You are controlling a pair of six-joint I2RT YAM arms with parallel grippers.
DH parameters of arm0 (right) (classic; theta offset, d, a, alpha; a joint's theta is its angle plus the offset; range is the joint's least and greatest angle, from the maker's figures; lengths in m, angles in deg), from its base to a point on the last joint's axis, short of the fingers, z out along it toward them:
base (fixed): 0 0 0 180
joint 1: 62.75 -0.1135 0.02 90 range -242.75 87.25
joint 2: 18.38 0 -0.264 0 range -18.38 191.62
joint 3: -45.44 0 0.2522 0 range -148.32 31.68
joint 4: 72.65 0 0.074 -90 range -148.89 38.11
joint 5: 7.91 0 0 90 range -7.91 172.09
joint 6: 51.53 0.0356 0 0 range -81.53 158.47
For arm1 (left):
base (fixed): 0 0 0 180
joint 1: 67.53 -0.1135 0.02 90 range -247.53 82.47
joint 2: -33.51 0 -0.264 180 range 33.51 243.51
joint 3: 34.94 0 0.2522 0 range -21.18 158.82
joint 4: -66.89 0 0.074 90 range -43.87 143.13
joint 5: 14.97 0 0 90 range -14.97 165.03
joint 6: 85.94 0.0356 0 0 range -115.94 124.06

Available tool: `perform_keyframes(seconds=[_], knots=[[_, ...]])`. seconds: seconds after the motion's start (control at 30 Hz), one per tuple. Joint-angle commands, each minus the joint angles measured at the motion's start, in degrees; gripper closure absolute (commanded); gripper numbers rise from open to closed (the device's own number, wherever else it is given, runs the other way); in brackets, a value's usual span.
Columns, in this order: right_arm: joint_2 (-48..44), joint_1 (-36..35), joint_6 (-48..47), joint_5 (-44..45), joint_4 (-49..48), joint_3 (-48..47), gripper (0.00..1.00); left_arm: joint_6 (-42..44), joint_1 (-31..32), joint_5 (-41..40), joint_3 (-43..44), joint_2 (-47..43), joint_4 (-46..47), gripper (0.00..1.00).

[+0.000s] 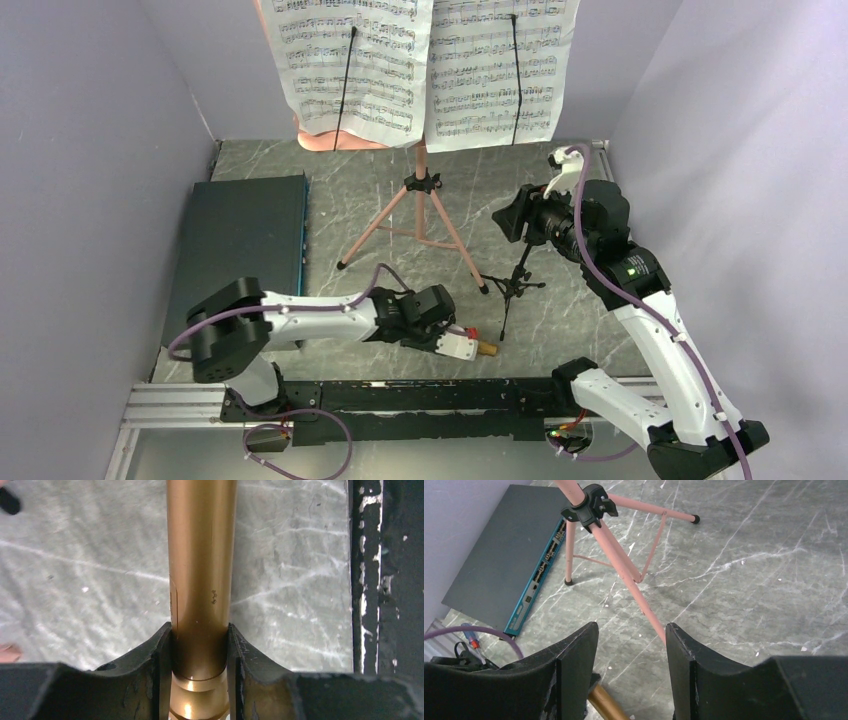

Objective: Set up the instrument practice props

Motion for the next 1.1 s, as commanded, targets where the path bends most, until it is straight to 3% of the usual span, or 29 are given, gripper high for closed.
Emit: perform_keyframes(seconds=[0.0, 0.17, 0.43, 0.8, 1.07], knots=[[-0.37, 0.05, -0.2, -4.86, -1.81, -1.03, 0.44, 2.52, 0.47, -4.44, -0.44, -9.25, -0.93, 0.97], [0.47, 0.05, 0.47, -11.77, -3.22, -0.31, 0.41, 5.0, 0.84, -8.31, -0.17, -17.22, -4.77, 0.97], [2.21, 0.0, 1.59, -23.74, -5.6, 2.25, 0.34, 18.55, 2.54, -12.47, -4.09, -28.27, -1.63, 0.97], [3.92, -0.04, 5.04, -35.65, -10.41, 8.05, 0.23, 44.61, 5.83, -22.98, -6.22, -29.92, 6.6, 0.97], [5.33, -1.4, 3.61, -39.21, -10.52, 10.61, 0.26, 55.13, 6.79, -24.97, -7.56, -33.43, 13.01, 0.97]])
